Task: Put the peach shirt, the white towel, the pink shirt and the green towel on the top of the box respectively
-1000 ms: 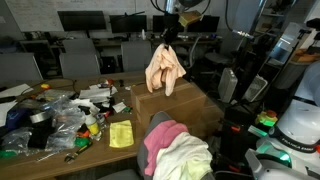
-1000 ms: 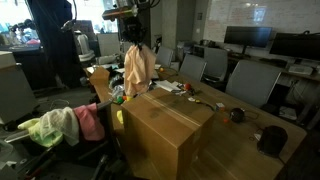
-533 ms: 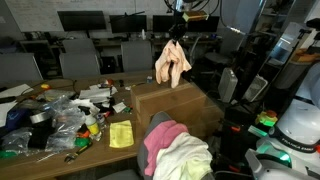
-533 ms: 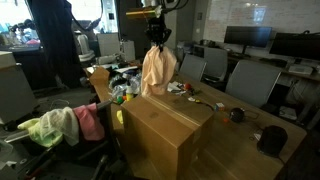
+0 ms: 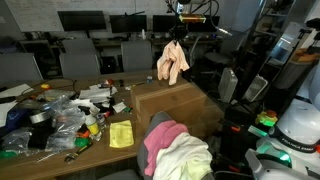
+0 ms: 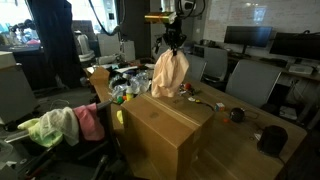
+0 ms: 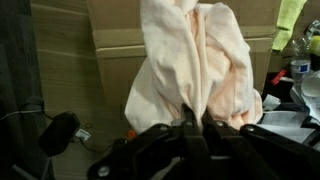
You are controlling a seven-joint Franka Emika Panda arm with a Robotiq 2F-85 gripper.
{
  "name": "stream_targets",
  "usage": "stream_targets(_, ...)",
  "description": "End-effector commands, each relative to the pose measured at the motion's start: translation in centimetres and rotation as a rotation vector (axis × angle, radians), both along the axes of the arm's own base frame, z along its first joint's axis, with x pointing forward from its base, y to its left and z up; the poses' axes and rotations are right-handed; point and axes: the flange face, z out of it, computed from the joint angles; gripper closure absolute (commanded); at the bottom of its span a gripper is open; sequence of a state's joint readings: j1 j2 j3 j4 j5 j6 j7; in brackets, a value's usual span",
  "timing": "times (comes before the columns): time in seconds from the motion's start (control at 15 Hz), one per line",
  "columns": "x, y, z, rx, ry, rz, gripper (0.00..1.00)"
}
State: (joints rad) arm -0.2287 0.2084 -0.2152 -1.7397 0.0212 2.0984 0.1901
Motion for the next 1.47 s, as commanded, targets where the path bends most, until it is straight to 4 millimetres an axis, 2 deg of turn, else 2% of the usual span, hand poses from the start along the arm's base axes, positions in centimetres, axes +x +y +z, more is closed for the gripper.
stream_targets(0.0,1.4,-2.5,0.1,0.034,-0.009,-0.079,0.98)
stream_targets(0.33,1.9,-4.6,-0.9,0.049,-0.012,-0.142,0.98)
stream_targets(0.4,2.0,-4.9,-1.0,0.046,-0.011,-0.144,0.75)
stream_targets(0.47,2.1,-5.0,-1.3,0.047,-0.010,-0.134,0.64)
stream_targets(0.8,1.9,-4.6,-3.2,0.036,0.021,-0.073,0.27)
stream_targets(0.93,1.3,-3.9,-4.2,0.036,0.036,-0.008,0.12)
stream_targets(1.07,0.1,-2.4,-5.6,0.024,0.062,0.097,0.01)
stream_targets(1.4,-4.5,3.1,-10.3,0.054,0.157,0.380,0.00)
